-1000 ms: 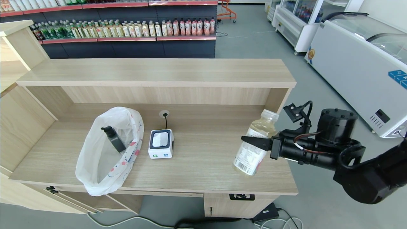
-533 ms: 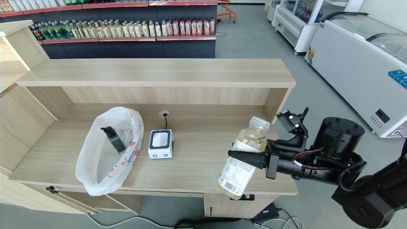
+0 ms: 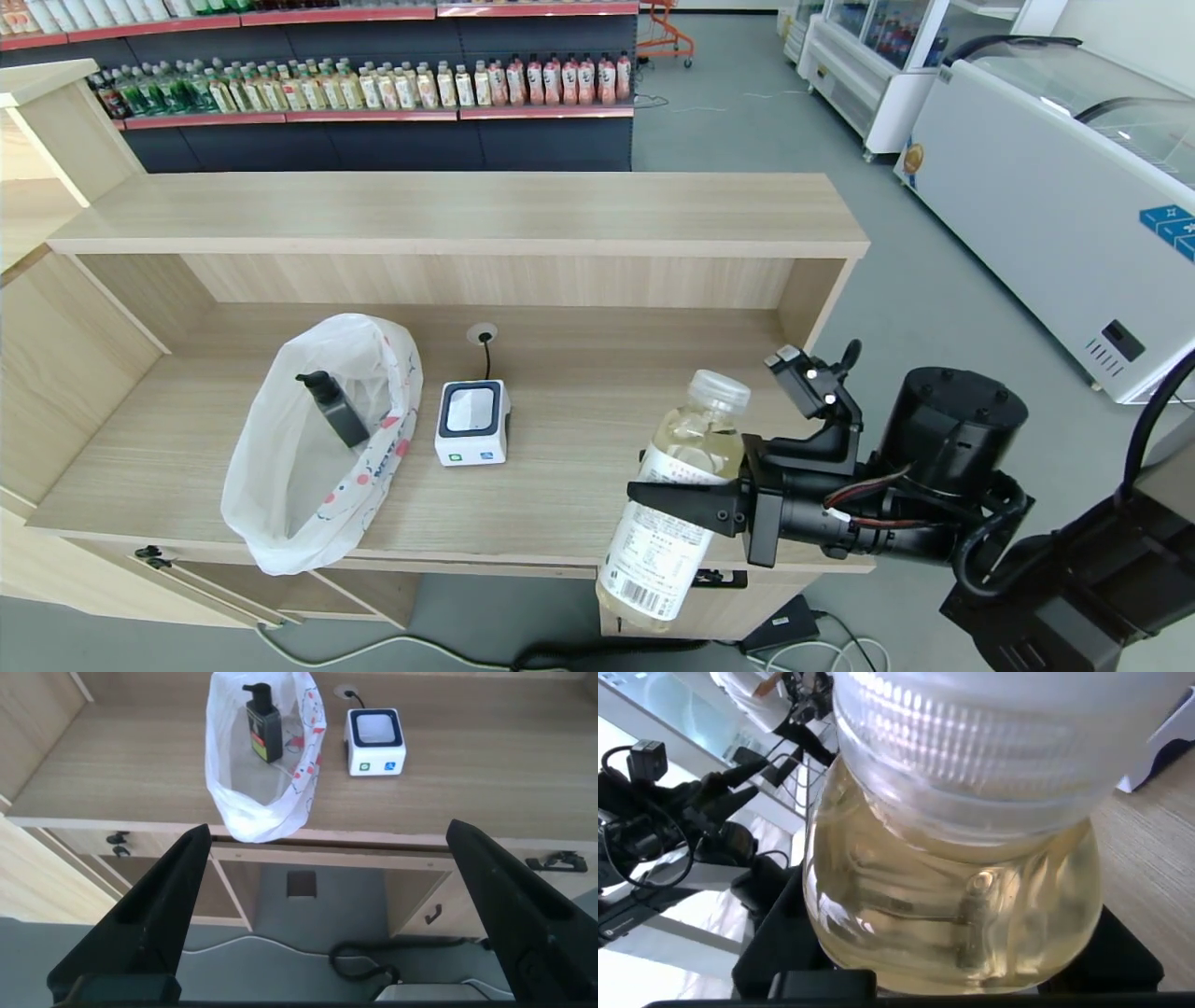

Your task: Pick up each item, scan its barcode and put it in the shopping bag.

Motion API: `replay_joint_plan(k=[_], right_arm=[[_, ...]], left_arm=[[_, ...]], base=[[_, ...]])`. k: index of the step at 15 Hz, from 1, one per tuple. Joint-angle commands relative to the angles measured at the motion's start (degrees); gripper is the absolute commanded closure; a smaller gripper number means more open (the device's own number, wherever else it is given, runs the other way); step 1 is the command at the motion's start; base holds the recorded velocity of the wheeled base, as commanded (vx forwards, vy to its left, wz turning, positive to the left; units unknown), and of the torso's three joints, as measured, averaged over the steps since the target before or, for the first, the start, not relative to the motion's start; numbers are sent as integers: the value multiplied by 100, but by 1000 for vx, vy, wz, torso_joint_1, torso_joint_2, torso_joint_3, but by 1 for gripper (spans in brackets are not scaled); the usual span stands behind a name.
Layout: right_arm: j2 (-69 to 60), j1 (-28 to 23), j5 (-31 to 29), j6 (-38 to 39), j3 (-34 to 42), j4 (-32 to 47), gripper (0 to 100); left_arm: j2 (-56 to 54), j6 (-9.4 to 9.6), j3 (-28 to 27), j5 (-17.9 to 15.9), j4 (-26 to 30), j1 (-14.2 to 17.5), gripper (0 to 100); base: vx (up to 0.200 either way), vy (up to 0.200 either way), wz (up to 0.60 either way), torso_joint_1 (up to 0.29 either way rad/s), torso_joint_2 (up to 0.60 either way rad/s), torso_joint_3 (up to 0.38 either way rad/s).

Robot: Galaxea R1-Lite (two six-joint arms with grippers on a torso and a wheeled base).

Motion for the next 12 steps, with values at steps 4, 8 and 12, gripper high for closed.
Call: replay_joint_plan(k=[4, 8, 12], right_arm=[[-39, 218, 36, 115, -43, 1, 100], [-39, 227, 44, 115, -96, 1, 100], [-13, 227, 44, 106, -69, 1, 100]], left_arm=[[-2, 4, 1, 0, 2, 2, 0], [-2, -4, 1, 0, 2, 2, 0], [-2, -4, 1, 0, 2, 2, 0]], base=[[0, 0, 0, 0, 0, 0], [0, 0, 0, 0, 0, 0], [0, 0, 0, 0, 0, 0]])
